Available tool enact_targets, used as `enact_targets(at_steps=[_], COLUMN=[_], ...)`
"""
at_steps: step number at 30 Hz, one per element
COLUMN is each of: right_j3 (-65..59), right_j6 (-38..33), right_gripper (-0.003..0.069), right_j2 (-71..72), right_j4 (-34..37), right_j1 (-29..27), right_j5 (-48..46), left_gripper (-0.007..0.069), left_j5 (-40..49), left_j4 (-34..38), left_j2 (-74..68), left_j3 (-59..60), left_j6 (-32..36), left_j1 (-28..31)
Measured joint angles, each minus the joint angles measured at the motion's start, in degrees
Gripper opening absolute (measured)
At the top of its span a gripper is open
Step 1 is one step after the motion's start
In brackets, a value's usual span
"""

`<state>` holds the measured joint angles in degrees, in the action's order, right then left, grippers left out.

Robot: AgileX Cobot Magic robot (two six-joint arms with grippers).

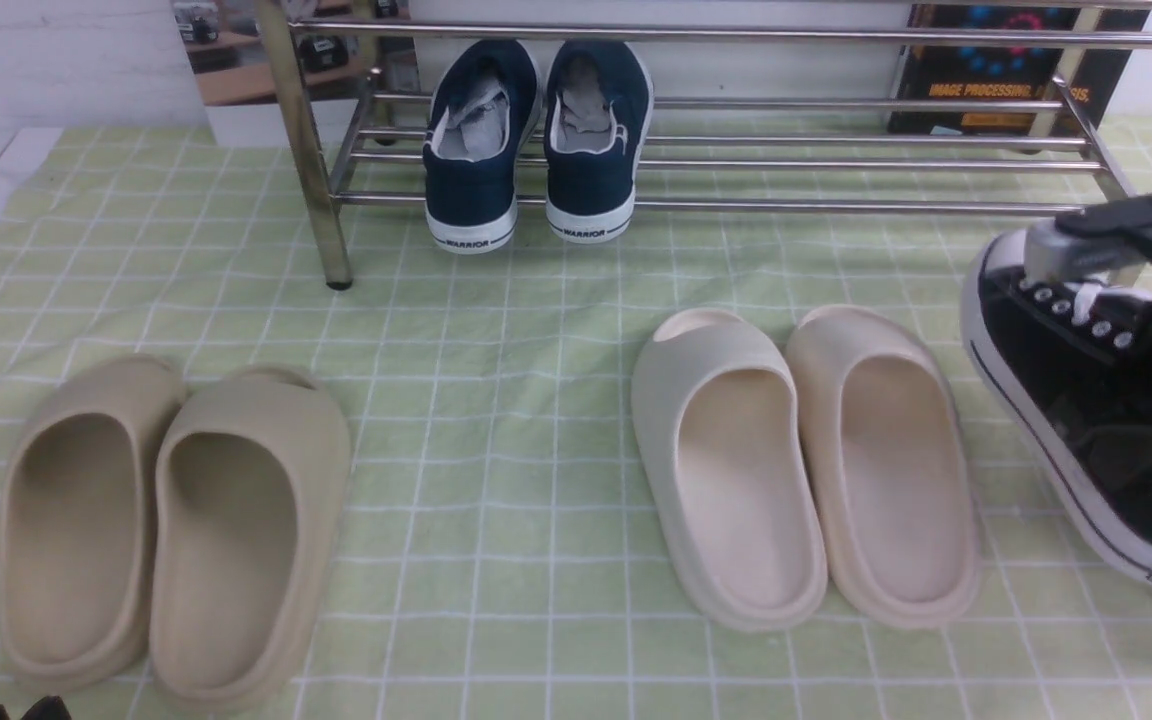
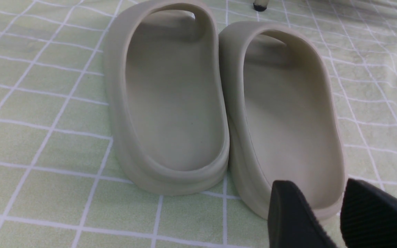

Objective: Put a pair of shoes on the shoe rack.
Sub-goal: Use the right arm to put a shoe into the shoe rack

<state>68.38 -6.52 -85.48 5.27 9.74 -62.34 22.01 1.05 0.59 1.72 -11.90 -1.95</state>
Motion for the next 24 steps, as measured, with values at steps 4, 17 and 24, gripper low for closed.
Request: enact_targets(at_steps=[4,17,24], right_j3=[5.6,33.9,49.0], right_j6=[-1.7,-4.0,-4.5], right_gripper=[0.0014,0.0014,0.0014], right_j2=[-1.4,-24.3,-35.2], right_j4=[0.0,-0.2,-0.4], right_j1=[0.0,0.0,0.0], right_j5=[-1.1,-3.4,-4.5], left_gripper=[0.0238,0.0238,0.0238], left_j5=[0.0,0.0,0.0], left_j4=[0.0,0.0,0.0], left_j2=[0.0,0.0,0.0], left_j3=[0.0,0.0,0.0], left_j6=[0.0,0.0,0.0], left_j1=[0.0,0.0,0.0])
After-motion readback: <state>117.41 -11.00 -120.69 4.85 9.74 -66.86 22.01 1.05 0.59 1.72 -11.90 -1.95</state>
